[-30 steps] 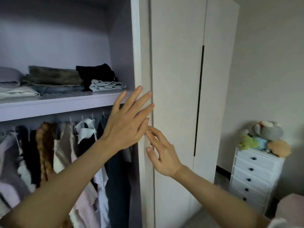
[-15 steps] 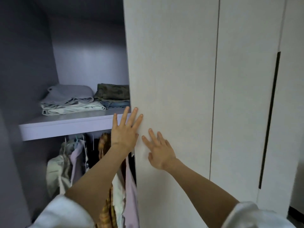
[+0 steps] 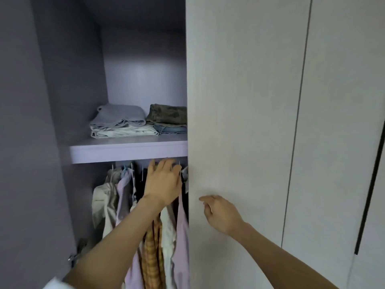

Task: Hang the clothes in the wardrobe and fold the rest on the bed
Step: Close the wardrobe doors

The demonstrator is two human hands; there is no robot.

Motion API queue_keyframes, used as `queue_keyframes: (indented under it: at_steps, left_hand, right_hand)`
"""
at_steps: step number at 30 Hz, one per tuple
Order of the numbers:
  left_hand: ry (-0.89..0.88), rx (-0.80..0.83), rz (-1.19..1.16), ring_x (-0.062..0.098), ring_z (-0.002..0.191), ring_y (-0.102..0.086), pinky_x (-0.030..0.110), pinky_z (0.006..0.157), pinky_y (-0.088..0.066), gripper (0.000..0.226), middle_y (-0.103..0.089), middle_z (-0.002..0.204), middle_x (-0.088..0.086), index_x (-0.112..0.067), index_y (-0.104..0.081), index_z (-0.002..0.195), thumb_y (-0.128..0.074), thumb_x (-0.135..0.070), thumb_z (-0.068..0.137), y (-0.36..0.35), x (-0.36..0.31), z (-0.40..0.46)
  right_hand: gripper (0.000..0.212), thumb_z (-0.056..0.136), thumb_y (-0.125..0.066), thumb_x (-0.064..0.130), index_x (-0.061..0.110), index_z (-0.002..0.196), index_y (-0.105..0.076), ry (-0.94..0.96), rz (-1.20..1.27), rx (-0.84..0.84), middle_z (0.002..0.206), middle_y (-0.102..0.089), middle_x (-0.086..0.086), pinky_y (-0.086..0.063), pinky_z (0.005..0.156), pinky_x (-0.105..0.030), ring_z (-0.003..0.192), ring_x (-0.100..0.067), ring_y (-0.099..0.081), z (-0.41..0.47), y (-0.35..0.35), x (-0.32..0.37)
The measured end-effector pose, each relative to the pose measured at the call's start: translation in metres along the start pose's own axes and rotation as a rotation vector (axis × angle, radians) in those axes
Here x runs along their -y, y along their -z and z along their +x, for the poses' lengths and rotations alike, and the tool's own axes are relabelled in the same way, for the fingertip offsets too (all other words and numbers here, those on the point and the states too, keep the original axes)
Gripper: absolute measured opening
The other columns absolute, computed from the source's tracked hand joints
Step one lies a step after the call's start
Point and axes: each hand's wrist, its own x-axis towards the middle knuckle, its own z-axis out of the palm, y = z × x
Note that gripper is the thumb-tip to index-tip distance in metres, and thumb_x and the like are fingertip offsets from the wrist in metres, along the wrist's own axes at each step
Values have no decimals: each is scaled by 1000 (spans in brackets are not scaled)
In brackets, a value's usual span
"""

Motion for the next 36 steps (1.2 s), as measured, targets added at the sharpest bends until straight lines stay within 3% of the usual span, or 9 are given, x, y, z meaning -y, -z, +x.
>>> queue_keyframes:
  at_steps: [3,8,17,22,26,28,30,33,36]
  left_hand:
    - [88,-20,-25,23,124,-44,37,106,-21,36,-50,133,1,-19,-56,126,-43,-27,94,23,5,-48]
    - [192,-72,14,26,115,-49,38,97,-28,30,-56,123,2,-17,-62,118,-48,-23,92,64,9,-117]
    - [220,-156,231,36,95,-59,53,93,-38,18,-64,99,15,-5,-68,89,-56,-13,78,131,25,-244]
    - [148,-264,394,37,132,-36,62,106,-18,38,-47,137,18,-12,-63,112,-45,-20,80,155,67,-301]
    - [344,-336,386,40,141,-16,62,109,-10,67,-23,152,24,-12,-35,142,-50,-22,77,167,106,-332]
    - [476,-328,268,44,141,-15,61,109,-16,75,-14,153,28,-6,-23,147,-51,-22,80,174,126,-343]
    - [543,-313,41,46,134,-30,54,104,-34,77,-9,155,26,-4,-10,149,-52,-24,87,173,140,-347]
    - [540,-225,-269,34,98,-63,34,78,-49,84,-48,139,14,-21,9,150,-51,-29,94,172,150,-356]
    - [456,-255,-306,25,76,-65,37,70,-53,71,-66,107,11,-27,4,151,-43,-32,97,168,150,-360]
  right_hand:
    - [38,97,-36,16,20,130,-53,49,81,15,123,-61,-2,-43,87,-28,110,-20,-56,-24,-1,20]
    - [33,95,-40,14,16,122,-60,179,274,37,116,-66,-6,-48,88,-37,102,-26,-60,-63,-10,68]
    - [31,93,-43,11,14,117,-63,274,475,76,110,-68,-5,-50,86,-36,98,-20,-62,-140,-47,167]
    - [32,92,-45,9,11,119,-62,312,559,87,112,-68,-4,-49,91,-33,103,-18,-62,-155,-61,232]
    - [33,93,-47,11,13,124,-58,377,610,103,119,-64,-2,-48,93,-31,109,-16,-59,-155,-69,287]
    - [38,94,-46,13,16,131,-52,412,639,120,127,-59,-1,-46,93,-26,112,-14,-56,-156,-74,317]
    - [44,95,-46,15,20,138,-44,444,643,141,130,-54,0,-41,88,-18,112,-11,-54,-157,-78,337]
    - [49,96,-45,16,23,143,-35,463,677,154,138,-46,1,-41,98,-22,120,-11,-49,-160,-82,359]
    - [45,98,-43,14,19,142,-37,403,800,69,140,-47,0,-41,103,-29,123,-12,-49,-164,-80,365]
